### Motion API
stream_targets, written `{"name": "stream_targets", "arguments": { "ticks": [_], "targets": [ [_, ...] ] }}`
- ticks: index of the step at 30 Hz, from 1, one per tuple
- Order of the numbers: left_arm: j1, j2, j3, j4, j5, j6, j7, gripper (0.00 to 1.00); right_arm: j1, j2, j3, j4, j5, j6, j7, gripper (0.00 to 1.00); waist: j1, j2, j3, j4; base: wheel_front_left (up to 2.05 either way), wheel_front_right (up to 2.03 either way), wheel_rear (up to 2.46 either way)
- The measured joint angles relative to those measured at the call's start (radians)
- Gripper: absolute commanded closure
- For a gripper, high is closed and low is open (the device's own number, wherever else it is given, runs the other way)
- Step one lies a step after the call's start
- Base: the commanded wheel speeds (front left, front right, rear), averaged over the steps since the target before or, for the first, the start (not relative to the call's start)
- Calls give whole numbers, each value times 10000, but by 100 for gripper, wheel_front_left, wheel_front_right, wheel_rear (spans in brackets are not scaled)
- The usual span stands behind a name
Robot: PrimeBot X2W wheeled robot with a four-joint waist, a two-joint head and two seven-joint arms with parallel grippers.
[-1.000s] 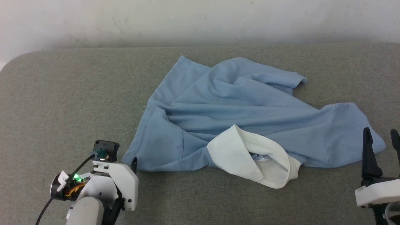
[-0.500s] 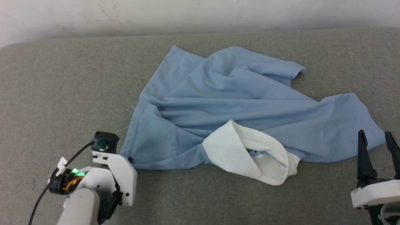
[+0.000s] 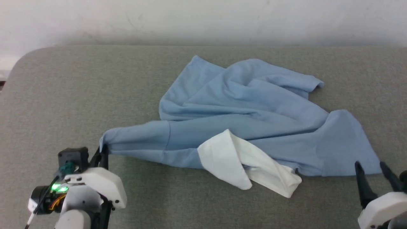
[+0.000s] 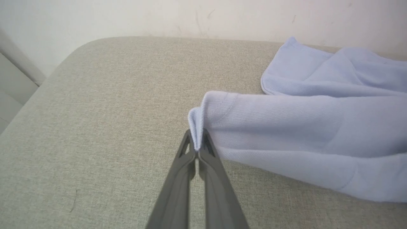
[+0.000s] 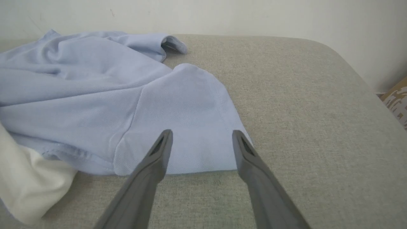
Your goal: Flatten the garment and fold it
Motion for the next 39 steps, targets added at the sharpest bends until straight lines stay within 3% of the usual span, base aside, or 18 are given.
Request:
{"name": "stream_targets", "arguments": {
  "ticks": [3,7,16,21,28,29,30,31,39],
  "targets": [
    [317,-36,109,-299,-75,77,-307,100,292,-77,-19,-12,105,0,863,0,0,0,-108,187,0,0,0],
    [623,-109,65,-685,-169,115,-387,100,332,-33,-794,73,111,0,1856,0,-1,0,-158,404,0,0,0],
    [840,-186,-330,-1189,-242,8,-378,100,-701,184,-1958,706,178,0,3988,0,0,1,-17,769,0,0,0],
    [840,-242,-581,-1304,-242,-71,-372,100,-1045,96,-2000,1390,67,-2,4606,0,0,0,85,906,0,0,0],
    [837,-226,-757,-1333,-240,-157,-249,100,-1366,-226,-1611,1856,13,-6,4604,0,-1,0,301,1004,0,0,0],
    [837,-219,-763,-1331,-240,-157,-207,100,-1383,-299,-1498,1923,15,-8,4571,3,-1,0,332,1013,0,0,0],
    [837,-207,-771,-1327,-240,-157,-198,100,-1393,-364,-1390,1964,17,-19,4552,60,-1,0,356,1023,0,0,0],
    [837,-199,-773,-1325,-242,-157,-196,100,-1398,-407,-1300,1981,25,-19,4516,100,-1,0,370,1034,0,0,0],
    [850,50,-767,-1260,-282,-261,-63,100,-1436,-523,-815,2205,548,-15,3515,100,0,0,37,960,0,0,0]
  ]
}}
